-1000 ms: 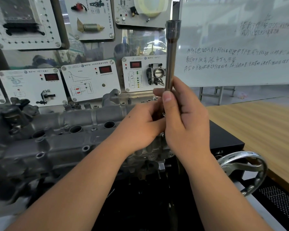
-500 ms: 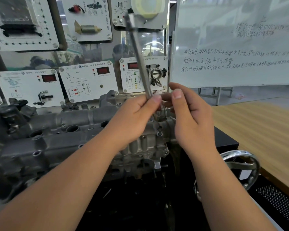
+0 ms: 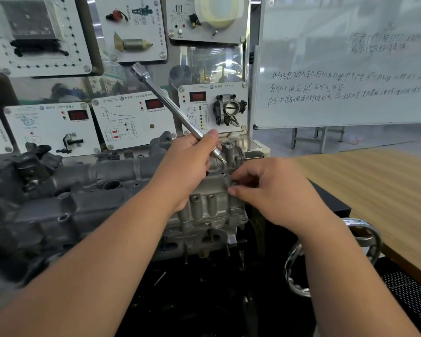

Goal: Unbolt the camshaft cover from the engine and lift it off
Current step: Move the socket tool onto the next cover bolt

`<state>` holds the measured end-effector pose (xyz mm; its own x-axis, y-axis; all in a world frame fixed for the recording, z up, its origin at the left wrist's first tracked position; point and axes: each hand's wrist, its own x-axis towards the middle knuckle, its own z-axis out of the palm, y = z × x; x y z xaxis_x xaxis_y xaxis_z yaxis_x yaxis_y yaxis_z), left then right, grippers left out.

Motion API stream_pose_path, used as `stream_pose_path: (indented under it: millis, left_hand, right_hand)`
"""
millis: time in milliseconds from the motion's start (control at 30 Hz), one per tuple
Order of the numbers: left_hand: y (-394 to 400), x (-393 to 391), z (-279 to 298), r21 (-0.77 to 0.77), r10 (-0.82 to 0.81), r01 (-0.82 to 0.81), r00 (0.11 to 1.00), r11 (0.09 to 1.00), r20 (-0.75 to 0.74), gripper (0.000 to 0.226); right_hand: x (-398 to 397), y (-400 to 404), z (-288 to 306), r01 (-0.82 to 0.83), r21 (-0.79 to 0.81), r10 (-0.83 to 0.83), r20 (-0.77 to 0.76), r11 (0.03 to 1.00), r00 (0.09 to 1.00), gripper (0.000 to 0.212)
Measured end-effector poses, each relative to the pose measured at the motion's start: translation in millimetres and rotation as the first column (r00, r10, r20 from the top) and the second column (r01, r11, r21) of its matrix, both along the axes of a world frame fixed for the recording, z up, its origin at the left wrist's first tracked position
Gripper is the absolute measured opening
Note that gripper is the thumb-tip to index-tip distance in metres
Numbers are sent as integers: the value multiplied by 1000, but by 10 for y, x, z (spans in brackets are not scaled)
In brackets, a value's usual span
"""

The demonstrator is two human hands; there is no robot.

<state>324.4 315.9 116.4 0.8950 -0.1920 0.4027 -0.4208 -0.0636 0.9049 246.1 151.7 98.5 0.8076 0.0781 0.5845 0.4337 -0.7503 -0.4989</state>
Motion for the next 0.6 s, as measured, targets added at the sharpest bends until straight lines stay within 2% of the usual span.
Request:
stream_pose_path:
  millis: [67,133,200,267,333,400,533,600]
  left_hand:
    - [-5,18,-15,-10,9,-9,1000,1000,-9,37]
    - [-10,35,-27,-10,29,-29,1000,1000,-5,48]
    - [-10,47,-31,8,48,-48,999,999,-6,52]
    - [-14,51,-26,24,55,-55,998,998,-6,56]
    - [-11,52,-19,35,59,-59,998,998,-2,63]
    - [0,39,-17,45,60,-61,998,997,14,66]
    - [11,60,-33,58,64,-65,998,996,19,56]
    - [23,103,-47,110,96,-101,994,989,50,59]
  right_hand:
    - [1,23,-16,-1,11,0,69,1000,998,5]
    - [-18,18,-15,-47,167,14,192,985,981,12]
    - [-50,-19,34,-71,330,-54,354,941,934,21]
    - [-70,-48,77,-125,473,-100,422,872,901,17]
    - [-55,-45,65,-164,558,-87,395,813,915,15]
    - [-25,2,0,-147,579,-59,322,802,945,12]
    - [-1,43,-66,-79,625,12,110,777,994,13]
    - [-55,-11,-5,-39,654,80,-34,756,996,9]
